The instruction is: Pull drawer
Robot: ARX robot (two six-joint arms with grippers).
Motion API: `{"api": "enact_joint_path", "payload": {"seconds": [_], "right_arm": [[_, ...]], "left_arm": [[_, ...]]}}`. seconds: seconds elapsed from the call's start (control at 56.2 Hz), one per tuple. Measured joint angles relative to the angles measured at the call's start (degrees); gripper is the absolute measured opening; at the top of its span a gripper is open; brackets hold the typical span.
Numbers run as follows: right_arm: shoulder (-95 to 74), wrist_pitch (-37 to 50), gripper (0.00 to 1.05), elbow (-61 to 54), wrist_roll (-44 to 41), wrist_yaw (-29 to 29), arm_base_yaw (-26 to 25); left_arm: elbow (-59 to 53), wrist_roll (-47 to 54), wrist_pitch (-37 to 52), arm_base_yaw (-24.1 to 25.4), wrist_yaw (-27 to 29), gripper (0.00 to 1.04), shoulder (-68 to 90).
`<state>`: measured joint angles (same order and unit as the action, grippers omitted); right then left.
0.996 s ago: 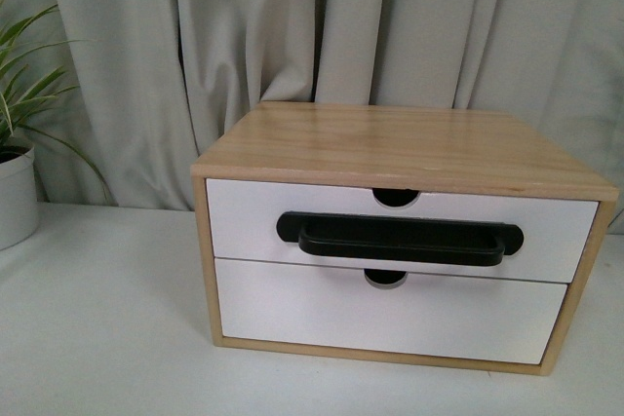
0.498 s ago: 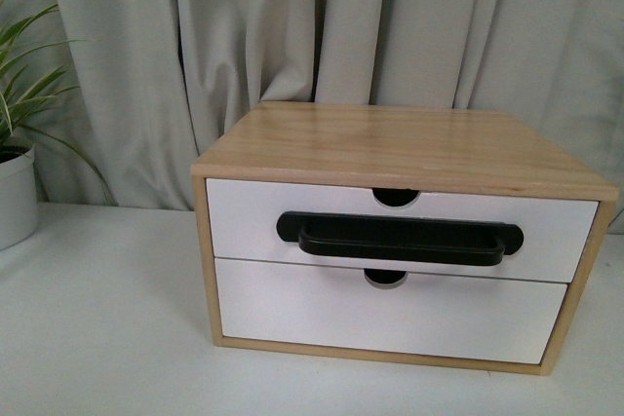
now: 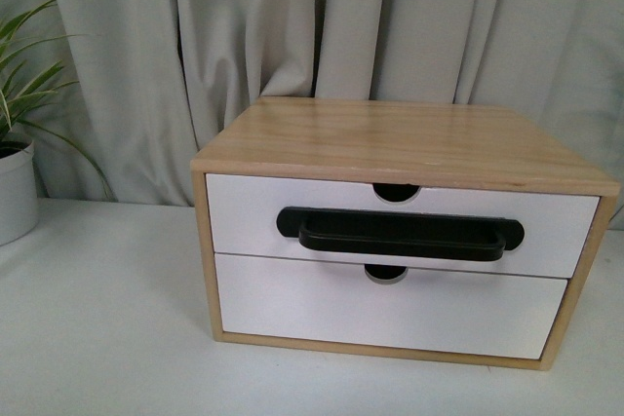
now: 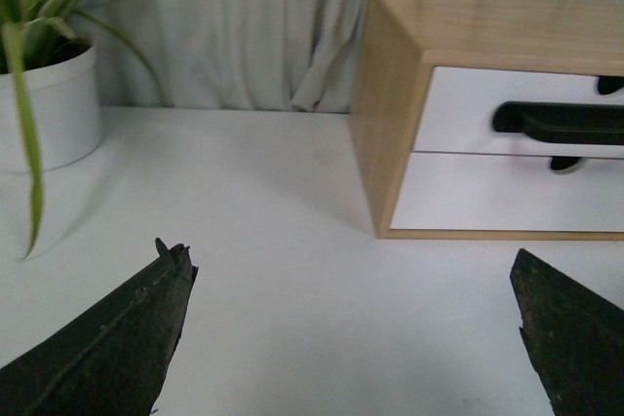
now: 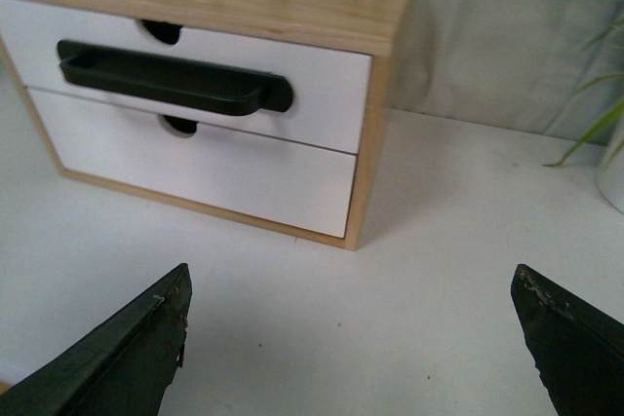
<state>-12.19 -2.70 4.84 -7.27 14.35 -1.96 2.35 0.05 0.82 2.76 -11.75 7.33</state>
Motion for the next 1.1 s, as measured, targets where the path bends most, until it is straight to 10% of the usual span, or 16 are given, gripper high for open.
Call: {"api": "enact_joint_path", "payload": {"seconds": [0.373, 0.587, 1.103], "right_arm": [[-29.5, -0.5, 0.96, 15.7, -26.6, 7.5, 0.7], [-38.0, -3.9, 0.96, 23.6, -38.6, 7.2, 4.4], [-49.7, -3.2, 0.96, 29.2, -53.0, 3.5, 10.0]], "left_arm": [[12.4, 26.1, 6.2, -2.2, -21.8, 0.98, 34.8], [24.6, 51.4, -4.0, -9.5, -20.4, 0.98, 52.5], [44.8, 67.1, -13.5, -21.6, -10.6, 0.98, 70.6]]}}
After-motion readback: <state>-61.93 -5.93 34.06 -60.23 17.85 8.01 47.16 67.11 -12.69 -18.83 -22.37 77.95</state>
